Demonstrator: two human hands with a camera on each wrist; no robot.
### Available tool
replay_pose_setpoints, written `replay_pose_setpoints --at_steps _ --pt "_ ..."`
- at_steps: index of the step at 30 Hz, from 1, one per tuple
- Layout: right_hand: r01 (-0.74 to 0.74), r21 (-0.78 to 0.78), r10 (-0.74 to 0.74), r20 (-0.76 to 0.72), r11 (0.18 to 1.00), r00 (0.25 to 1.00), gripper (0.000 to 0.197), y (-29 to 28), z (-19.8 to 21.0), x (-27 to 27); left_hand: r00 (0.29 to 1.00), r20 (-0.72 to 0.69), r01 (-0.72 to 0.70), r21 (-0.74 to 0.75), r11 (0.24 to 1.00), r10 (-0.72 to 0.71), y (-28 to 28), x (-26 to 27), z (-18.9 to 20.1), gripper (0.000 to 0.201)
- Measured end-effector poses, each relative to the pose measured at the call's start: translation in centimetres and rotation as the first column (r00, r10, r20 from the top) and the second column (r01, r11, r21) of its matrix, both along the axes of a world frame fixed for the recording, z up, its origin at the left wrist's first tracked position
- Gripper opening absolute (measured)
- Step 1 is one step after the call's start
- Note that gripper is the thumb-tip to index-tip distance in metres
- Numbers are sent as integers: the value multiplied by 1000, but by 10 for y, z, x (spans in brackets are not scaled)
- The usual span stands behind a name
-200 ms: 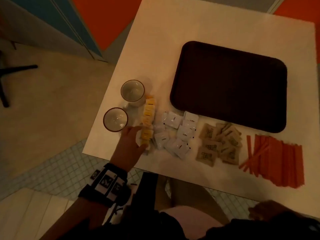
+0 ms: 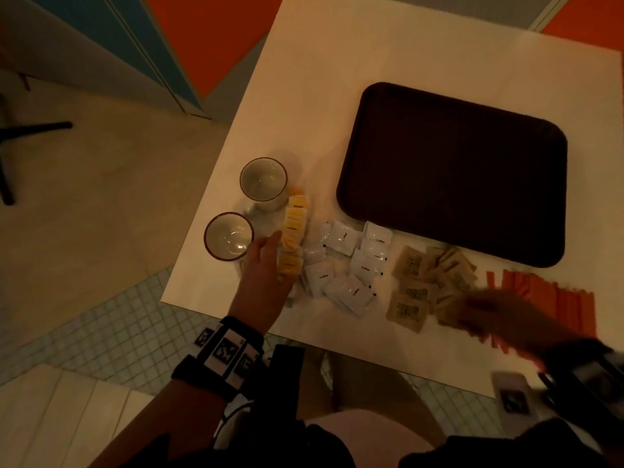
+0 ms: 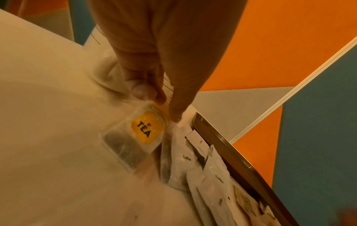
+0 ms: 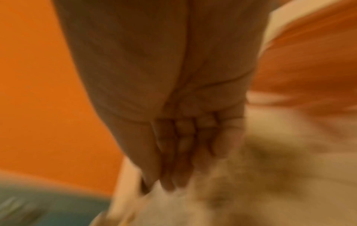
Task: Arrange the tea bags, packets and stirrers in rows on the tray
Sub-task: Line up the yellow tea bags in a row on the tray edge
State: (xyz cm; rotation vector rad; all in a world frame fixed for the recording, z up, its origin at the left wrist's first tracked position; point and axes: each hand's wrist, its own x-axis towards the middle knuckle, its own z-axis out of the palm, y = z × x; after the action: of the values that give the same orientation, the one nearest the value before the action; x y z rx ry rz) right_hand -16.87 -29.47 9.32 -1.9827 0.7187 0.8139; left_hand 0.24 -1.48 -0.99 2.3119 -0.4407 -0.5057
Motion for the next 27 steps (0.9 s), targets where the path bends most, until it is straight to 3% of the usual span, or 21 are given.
replay_pose_setpoints --at_steps 2,6,11,14,17,22,27 --pt "-47 -94 62 163 994 985 8 8 -15 59 1000 -6 13 9 1000 -13 -2 6 0 54" --pt "-107 -142 154 376 984 914 24 38 -50 155 992 53 110 67 992 -114 -5 12 0 28" --pt "-365 -242 432 345 899 833 35 82 -78 226 971 130 184 114 976 -198 -6 13 -2 18" --pt "-454 -292 522 223 842 824 54 92 -91 240 978 111 170 60 984 -176 -5 11 -4 21" --pt "-431 -244 484 227 868 845 67 94 -93 240 995 52 83 0 997 -82 -5 12 -2 34" --pt "-512 -186 544 230 839 807 58 98 -98 234 983 93 157 41 987 -160 -1 15 -3 25" --pt "-532 -221 576 282 817 767 46 107 -97 231 976 114 180 59 982 -186 -2 17 -5 30"
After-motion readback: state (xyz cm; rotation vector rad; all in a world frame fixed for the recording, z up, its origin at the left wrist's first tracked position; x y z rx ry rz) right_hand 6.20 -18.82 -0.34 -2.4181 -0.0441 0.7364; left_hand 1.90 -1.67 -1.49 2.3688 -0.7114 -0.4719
